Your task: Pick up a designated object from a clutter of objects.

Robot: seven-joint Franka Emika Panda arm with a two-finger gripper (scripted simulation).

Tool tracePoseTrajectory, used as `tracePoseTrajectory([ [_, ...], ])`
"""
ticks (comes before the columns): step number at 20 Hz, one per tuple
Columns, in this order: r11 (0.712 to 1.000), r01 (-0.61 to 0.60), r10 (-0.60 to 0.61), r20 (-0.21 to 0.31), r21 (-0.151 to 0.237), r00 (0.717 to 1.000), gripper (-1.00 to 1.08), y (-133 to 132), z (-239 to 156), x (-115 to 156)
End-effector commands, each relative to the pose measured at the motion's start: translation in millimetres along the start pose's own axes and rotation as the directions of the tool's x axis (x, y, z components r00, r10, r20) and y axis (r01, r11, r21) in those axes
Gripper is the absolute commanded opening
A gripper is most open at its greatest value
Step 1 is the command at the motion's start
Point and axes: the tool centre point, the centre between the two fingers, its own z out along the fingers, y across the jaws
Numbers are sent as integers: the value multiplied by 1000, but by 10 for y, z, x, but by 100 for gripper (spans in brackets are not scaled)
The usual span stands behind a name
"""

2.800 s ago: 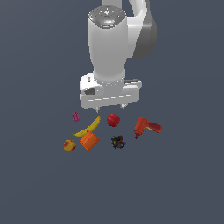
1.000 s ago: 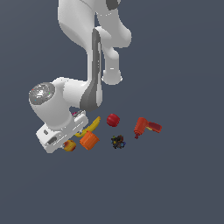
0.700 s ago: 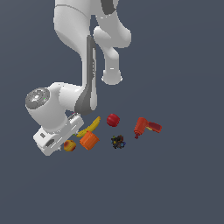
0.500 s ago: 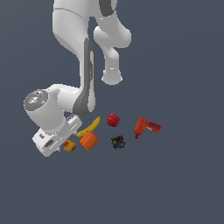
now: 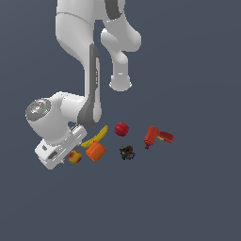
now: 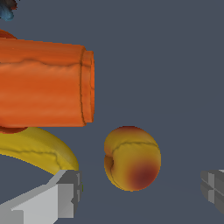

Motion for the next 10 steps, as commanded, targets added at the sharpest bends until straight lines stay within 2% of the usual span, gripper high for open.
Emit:
tracePoseTrajectory([
  [1,1000,1,-1,0,1,1000,100,-5,70,1],
  [10,1000,4,-4,0,0,1000,100,-9,463,-2],
])
